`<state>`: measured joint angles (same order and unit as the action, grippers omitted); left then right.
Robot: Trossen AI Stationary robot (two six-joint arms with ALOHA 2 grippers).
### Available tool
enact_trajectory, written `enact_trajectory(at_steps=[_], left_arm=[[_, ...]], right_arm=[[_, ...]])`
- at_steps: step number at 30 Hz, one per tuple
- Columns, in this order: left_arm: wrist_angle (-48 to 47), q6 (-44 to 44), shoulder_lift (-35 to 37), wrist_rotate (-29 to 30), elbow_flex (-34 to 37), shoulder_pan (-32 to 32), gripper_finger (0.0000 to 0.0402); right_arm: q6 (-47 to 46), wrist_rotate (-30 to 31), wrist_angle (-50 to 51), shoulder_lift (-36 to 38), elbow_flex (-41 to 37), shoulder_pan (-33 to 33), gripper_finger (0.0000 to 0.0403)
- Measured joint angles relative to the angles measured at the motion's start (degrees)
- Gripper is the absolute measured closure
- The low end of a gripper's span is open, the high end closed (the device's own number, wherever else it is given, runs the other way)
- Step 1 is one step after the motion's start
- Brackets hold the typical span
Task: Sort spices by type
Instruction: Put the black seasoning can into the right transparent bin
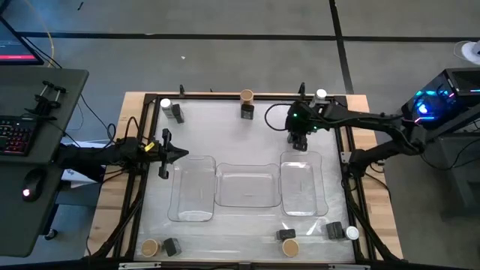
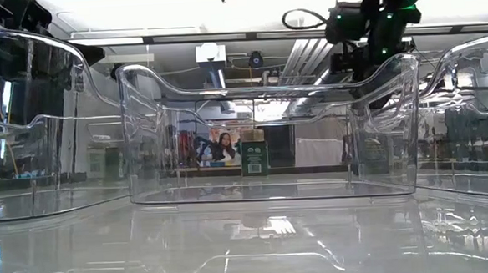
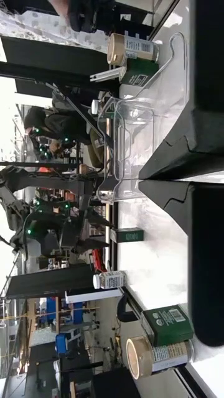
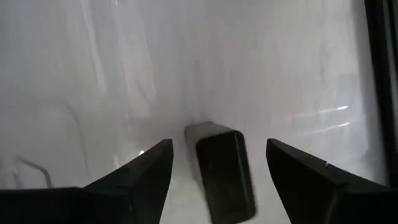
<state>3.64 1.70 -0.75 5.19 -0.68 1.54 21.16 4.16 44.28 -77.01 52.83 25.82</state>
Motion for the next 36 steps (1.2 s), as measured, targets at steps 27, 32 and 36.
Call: enact_trajectory(at_steps=[27,32,36], left_arm=[[0.01,0.00,0.01,0.01,0.00,0.00,0.0402],[0.00,0.00,0.00,0.00,0.01,0.02,0.0402],[-0.04,0.00,0.00,0.00,0.01,0.00,0.0401]], right_arm=[[-6.20,1.69,4.56,-5.03,1.40,0.45,0.0288],[-12.78,1.72,5.58,3.63,1.46,1.76,0.0288],[-25.24,0.98,13.30,11.04,3.08,2.18,0.0288]])
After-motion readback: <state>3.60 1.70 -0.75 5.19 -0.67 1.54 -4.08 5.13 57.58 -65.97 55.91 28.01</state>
